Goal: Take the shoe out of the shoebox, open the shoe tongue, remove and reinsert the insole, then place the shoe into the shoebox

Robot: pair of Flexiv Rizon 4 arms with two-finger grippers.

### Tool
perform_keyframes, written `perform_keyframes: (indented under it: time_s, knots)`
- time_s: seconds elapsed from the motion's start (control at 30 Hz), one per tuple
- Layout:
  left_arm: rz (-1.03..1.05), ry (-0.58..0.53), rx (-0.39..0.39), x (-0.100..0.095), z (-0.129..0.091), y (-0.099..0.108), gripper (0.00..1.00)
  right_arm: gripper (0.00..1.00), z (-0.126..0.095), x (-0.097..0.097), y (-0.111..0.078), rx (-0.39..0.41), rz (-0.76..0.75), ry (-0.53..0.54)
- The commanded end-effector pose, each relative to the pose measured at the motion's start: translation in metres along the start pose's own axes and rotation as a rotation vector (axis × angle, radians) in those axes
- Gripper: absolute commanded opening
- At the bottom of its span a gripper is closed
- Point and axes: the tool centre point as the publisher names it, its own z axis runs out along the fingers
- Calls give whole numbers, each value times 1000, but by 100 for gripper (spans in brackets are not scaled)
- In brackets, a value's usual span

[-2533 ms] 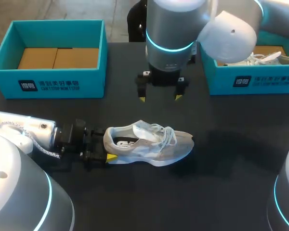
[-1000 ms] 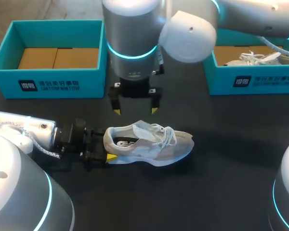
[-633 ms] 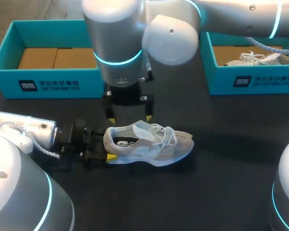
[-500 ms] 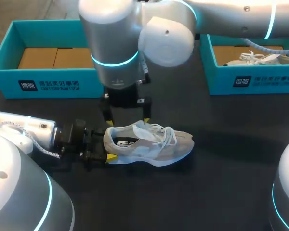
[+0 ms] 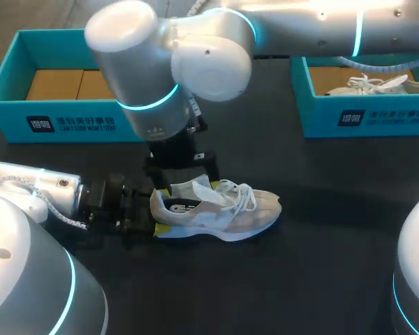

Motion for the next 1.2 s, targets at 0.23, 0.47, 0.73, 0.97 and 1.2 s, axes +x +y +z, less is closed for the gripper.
perform_keyframes:
  time_s: [0.23, 0.47, 0.73, 0.97, 1.2]
  knots:
    - [0, -4, 0, 3, 1, 2, 0, 100, 25, -2, 1, 5, 21, -62]
    - [0, -4, 0, 3, 1, 2, 0, 100, 35, -3, 3, 10, 7, -97]
    - [0, -4, 0, 3, 1, 2, 0, 100, 47, -1, 0, 23, -4, -167]
    - [0, -4, 0, 3, 1, 2, 0, 100, 59, -1, -3, 24, 14, -197]
    - [0, -4, 0, 3, 1, 2, 0, 100, 62, -8, -3, 31, 52, -232]
